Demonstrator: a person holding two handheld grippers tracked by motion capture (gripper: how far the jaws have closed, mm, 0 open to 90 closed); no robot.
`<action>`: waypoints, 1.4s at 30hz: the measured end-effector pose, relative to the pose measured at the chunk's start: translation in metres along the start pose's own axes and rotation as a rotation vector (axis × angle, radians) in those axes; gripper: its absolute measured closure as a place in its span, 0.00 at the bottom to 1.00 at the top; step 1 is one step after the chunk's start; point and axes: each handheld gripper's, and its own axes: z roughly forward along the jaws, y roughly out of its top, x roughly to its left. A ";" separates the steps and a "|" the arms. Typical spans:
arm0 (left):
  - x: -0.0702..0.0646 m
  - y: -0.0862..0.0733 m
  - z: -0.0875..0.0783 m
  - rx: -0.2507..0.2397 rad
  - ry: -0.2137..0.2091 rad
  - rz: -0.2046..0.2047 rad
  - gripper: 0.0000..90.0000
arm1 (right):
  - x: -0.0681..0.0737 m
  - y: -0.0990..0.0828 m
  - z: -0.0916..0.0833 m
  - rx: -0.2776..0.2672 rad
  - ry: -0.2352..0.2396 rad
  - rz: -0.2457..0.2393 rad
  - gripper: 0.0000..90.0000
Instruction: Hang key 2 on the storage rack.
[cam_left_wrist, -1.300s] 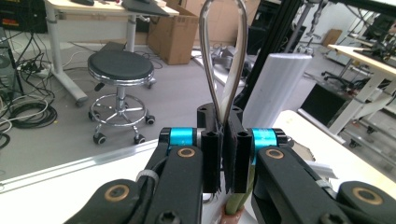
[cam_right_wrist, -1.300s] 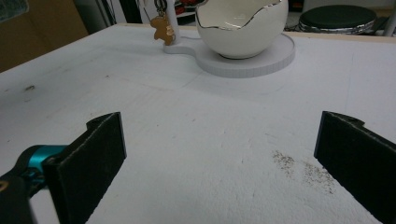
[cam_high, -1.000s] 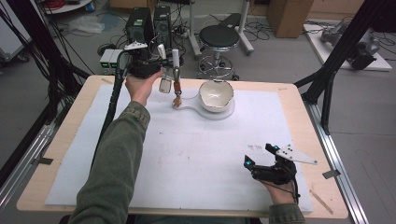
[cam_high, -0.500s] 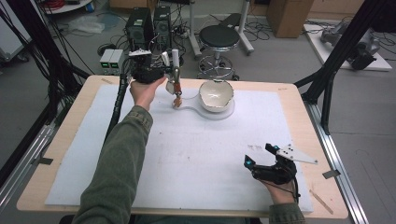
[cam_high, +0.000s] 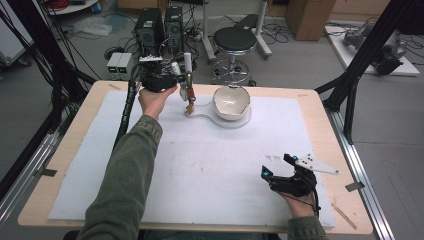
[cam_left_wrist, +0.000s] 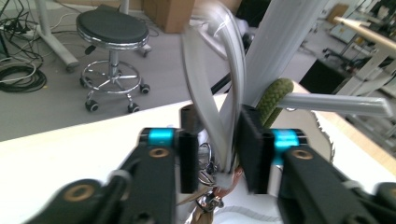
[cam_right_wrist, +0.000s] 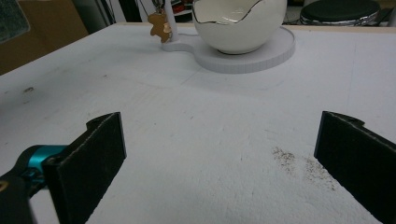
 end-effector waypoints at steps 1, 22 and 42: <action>0.000 0.000 -0.001 -0.006 0.003 0.001 0.70 | 0.000 0.000 0.000 0.003 0.000 0.004 0.01; 0.015 -0.002 -0.029 0.105 0.089 -0.036 0.05 | 0.001 -0.001 0.007 0.013 0.013 0.002 0.01; 0.008 -0.025 -0.064 0.174 0.108 0.054 0.02 | -0.001 -0.001 0.007 0.016 0.002 -0.001 0.01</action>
